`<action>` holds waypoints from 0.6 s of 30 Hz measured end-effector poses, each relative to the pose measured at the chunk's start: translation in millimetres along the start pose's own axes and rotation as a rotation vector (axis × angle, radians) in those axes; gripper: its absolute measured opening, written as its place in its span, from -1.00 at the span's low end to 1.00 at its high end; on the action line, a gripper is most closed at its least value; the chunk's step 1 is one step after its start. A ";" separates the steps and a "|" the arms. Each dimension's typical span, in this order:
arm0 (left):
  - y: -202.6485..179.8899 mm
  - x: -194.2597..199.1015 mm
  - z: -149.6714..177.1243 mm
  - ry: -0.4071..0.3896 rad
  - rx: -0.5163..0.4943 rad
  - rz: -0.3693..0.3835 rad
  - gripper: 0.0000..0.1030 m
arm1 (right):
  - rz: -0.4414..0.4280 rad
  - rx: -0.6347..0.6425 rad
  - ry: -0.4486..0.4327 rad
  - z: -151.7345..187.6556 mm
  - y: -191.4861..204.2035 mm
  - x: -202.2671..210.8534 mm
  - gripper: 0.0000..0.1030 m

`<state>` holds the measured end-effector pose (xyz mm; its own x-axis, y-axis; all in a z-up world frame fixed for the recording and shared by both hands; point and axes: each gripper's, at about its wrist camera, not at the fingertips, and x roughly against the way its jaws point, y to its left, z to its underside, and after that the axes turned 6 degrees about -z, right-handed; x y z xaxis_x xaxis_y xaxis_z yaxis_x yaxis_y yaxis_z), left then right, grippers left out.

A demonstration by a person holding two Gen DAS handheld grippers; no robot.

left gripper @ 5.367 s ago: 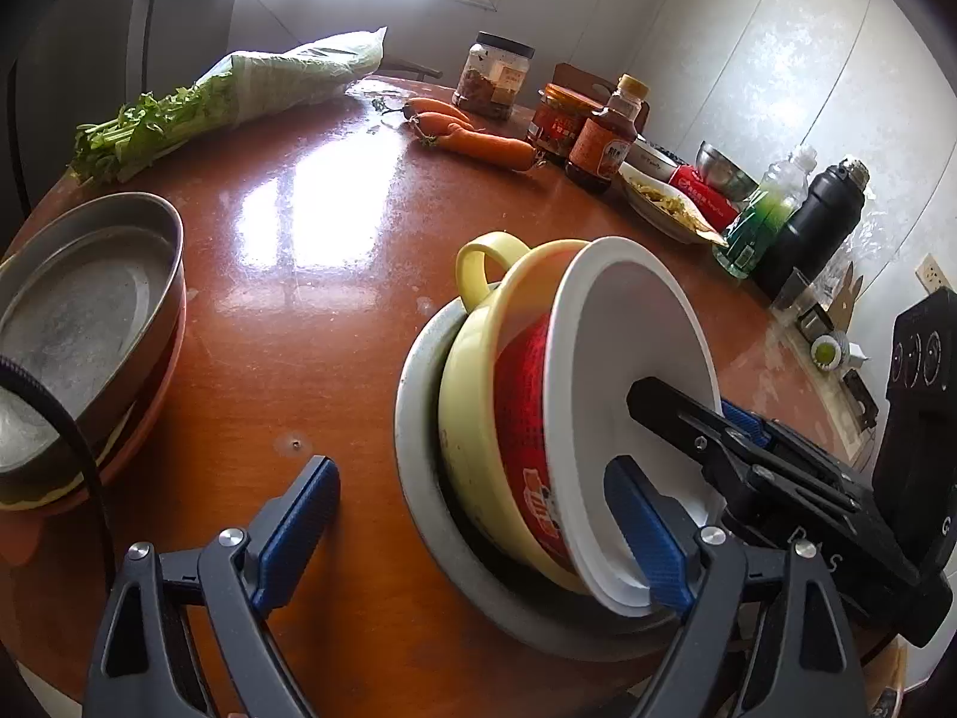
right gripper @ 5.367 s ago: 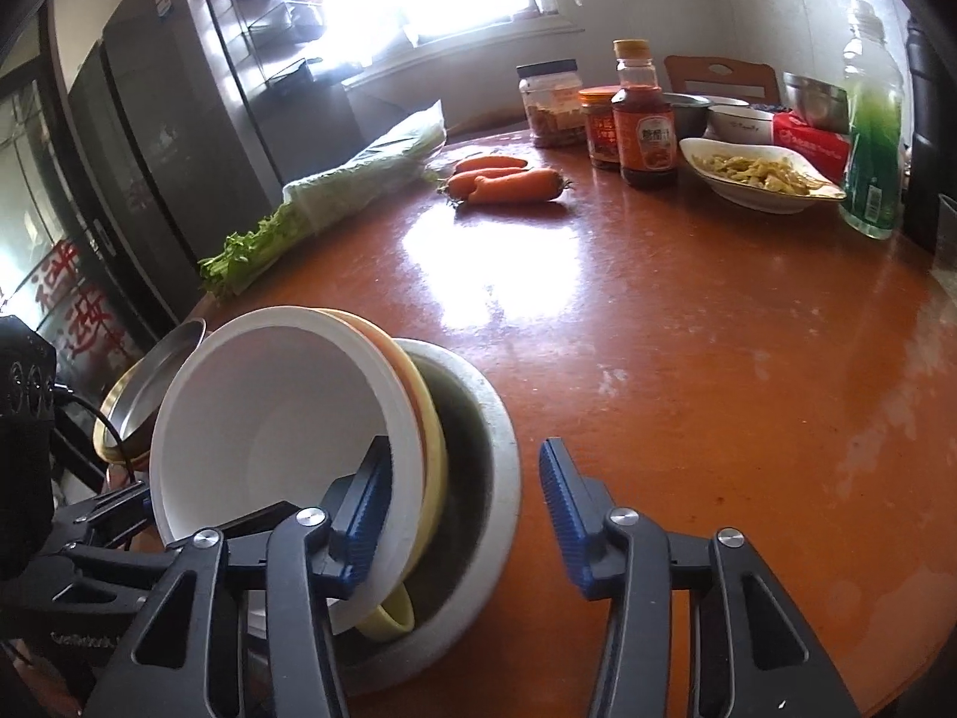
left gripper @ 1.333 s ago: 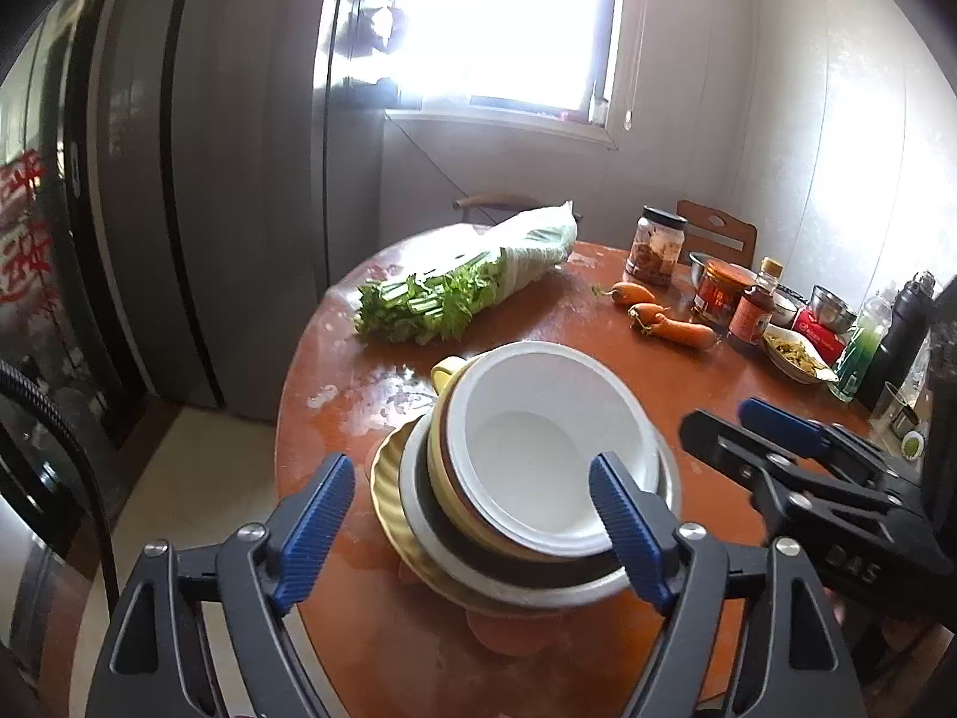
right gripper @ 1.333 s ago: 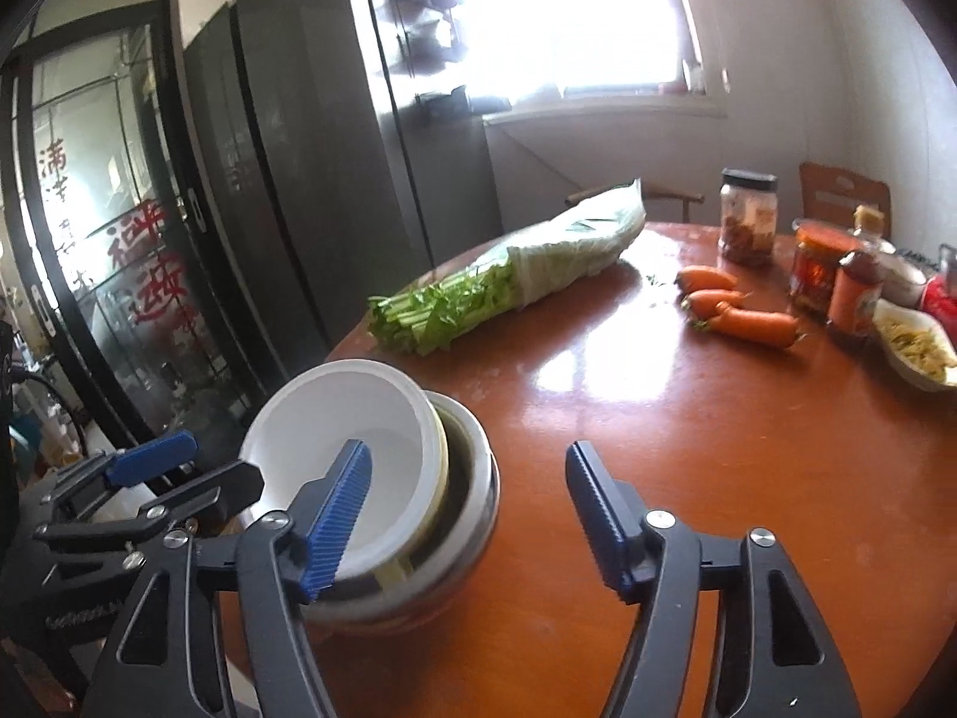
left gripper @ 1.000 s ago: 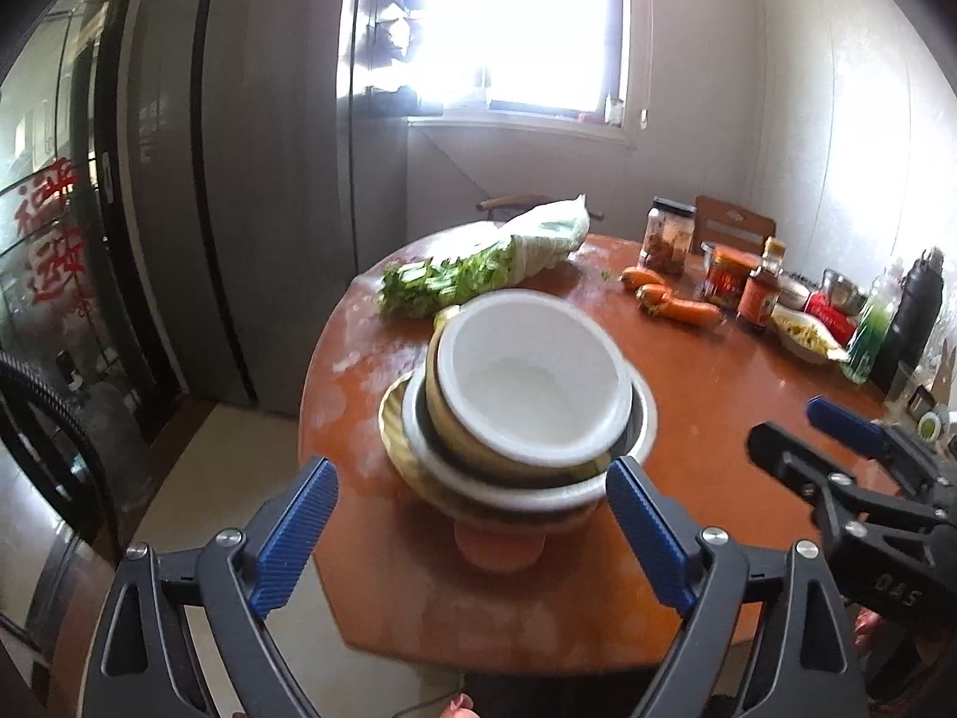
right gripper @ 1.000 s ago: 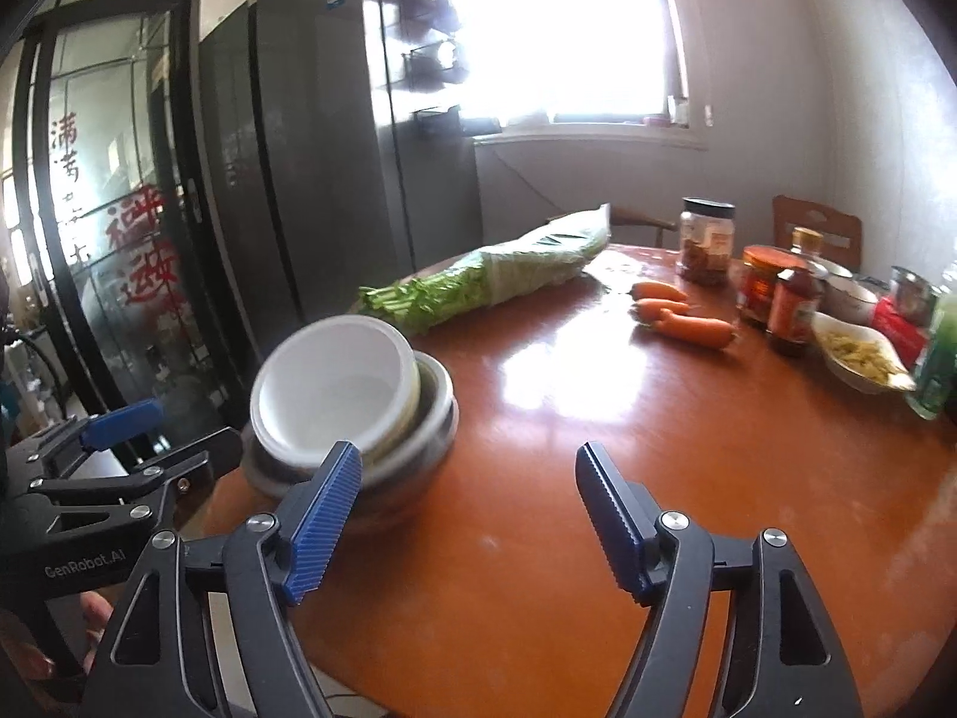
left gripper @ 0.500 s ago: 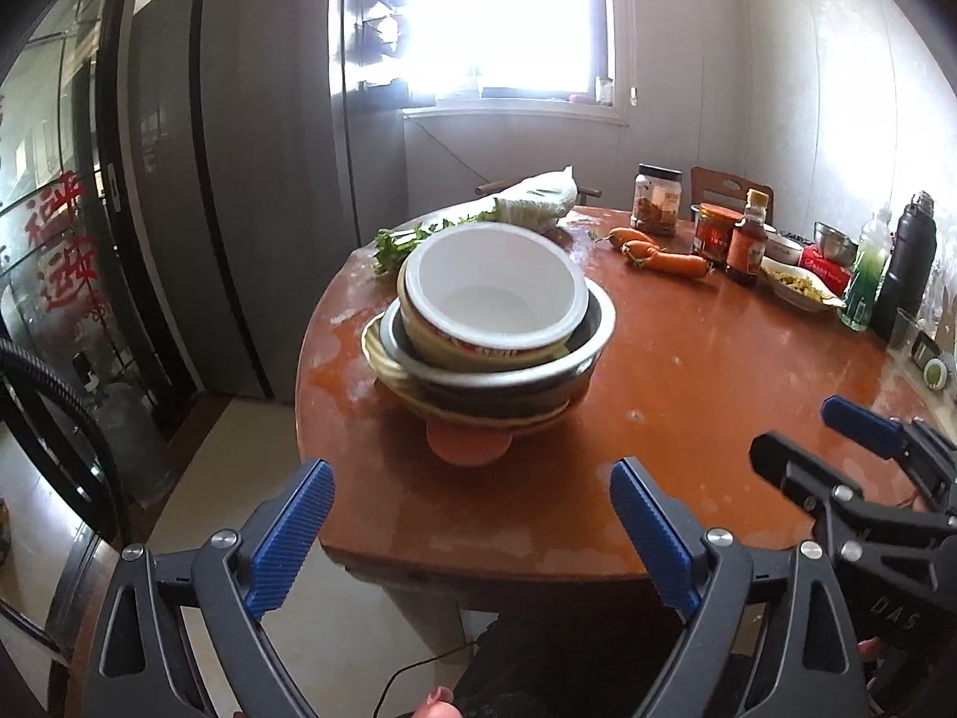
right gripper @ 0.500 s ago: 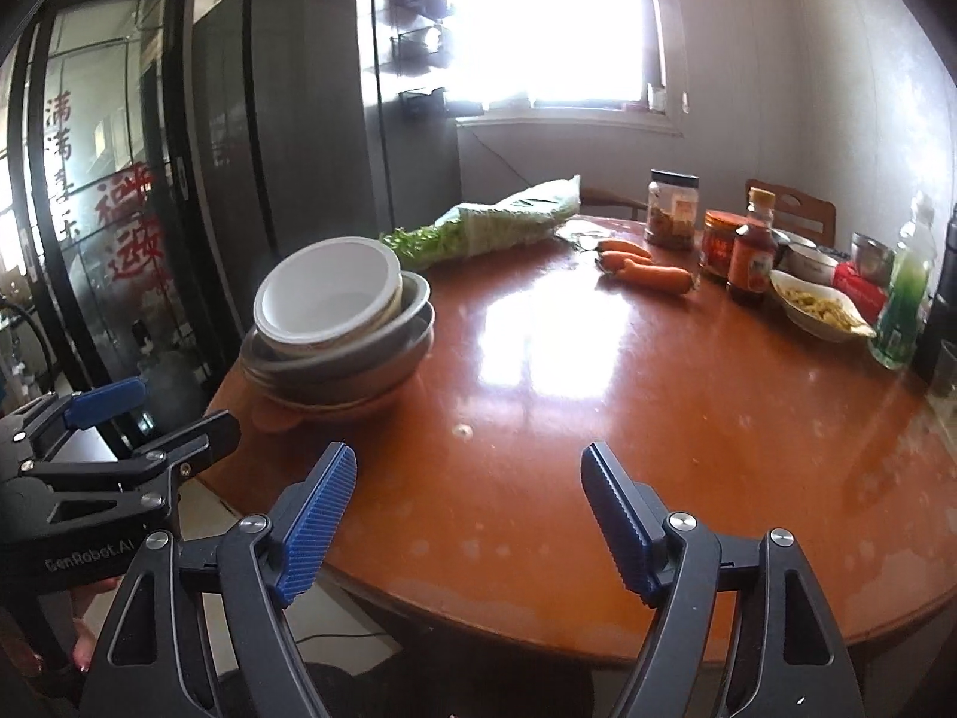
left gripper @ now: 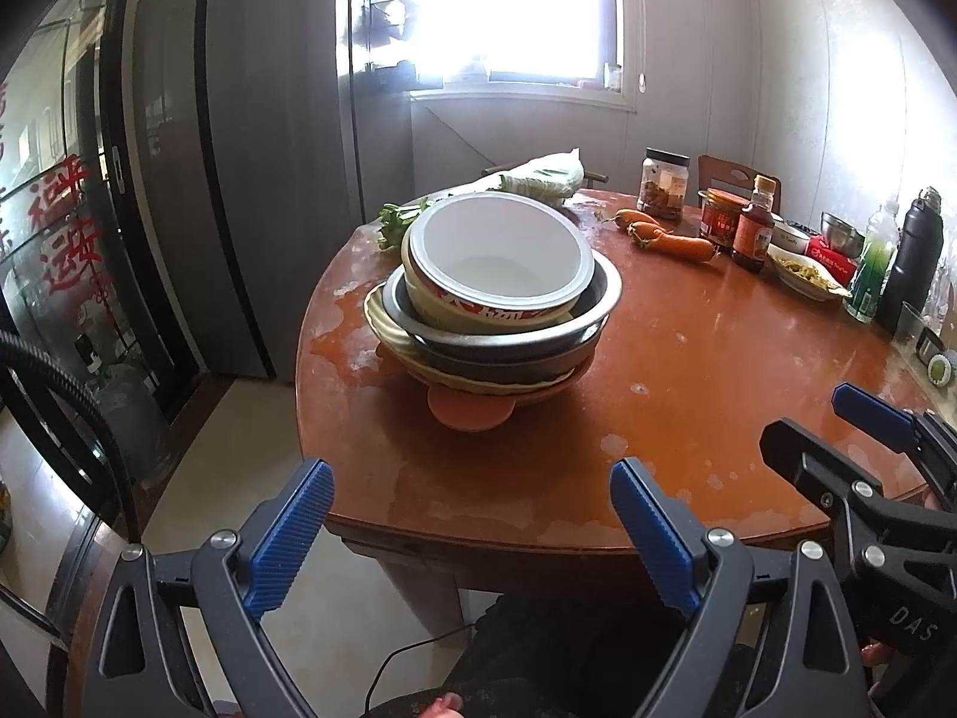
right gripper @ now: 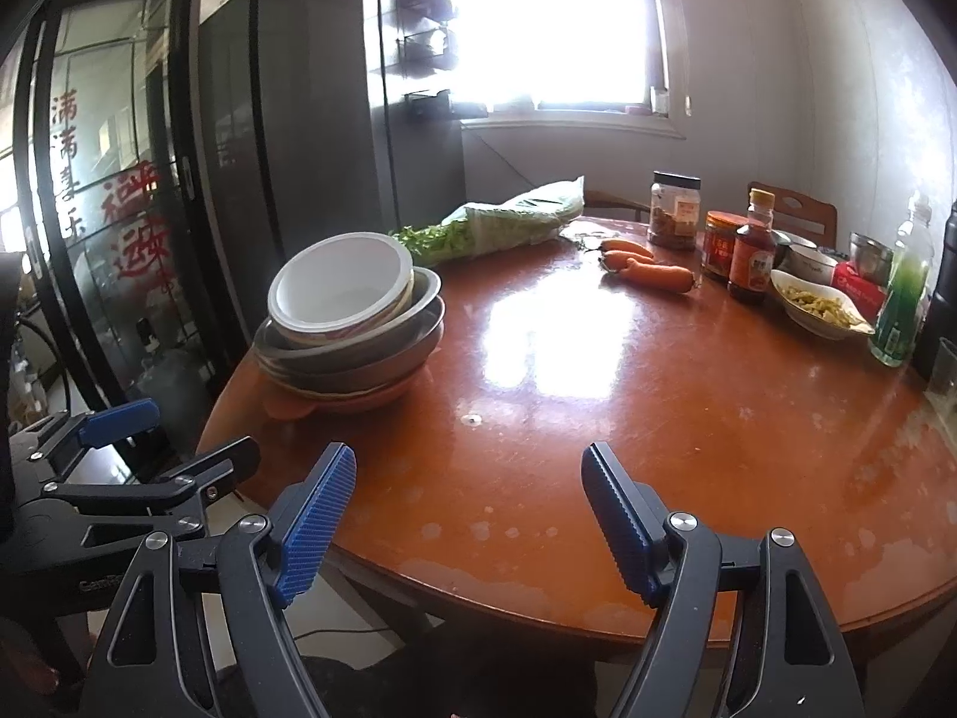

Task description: Organize plates and bowls

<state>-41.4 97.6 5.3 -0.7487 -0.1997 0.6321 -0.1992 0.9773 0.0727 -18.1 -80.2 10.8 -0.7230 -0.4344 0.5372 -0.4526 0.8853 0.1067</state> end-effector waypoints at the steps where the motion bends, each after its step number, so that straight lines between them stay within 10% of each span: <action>1: -0.3 -0.1 0.4 0.001 0.001 -0.001 0.82 | -0.001 0.001 0.002 0.3 0.1 -0.4 0.54; 18: -2.1 -4.2 3.2 0.022 -0.001 0.001 0.82 | 0.007 -0.024 0.012 5.9 -3.4 1.6 0.54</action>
<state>-39.8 96.1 -0.1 -0.7350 -0.1969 0.6489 -0.1980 0.9775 0.0724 -20.7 -84.9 6.4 -0.7199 -0.4258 0.5481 -0.4346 0.8923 0.1224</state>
